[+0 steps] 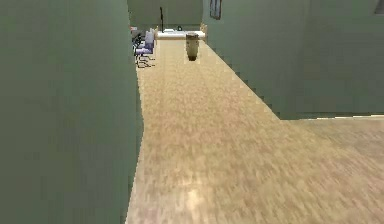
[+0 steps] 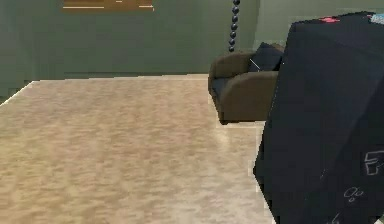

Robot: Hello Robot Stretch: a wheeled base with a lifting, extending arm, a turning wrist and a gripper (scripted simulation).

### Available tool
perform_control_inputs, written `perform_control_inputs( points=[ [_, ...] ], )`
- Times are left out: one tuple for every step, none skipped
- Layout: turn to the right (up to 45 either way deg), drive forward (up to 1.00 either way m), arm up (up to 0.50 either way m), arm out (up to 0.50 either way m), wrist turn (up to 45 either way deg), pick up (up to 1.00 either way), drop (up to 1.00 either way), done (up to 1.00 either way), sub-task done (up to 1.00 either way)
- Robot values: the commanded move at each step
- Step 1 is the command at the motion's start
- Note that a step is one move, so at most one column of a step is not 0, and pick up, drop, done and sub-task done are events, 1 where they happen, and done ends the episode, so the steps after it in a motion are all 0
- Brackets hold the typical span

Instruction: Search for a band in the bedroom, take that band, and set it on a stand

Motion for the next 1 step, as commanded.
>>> perform_control_inputs(
  points=[
    [0.0, 1.0, 0.0, 0.0, 0.0, 0.0, 0.0, 0.0, 0.0]
  ],
)
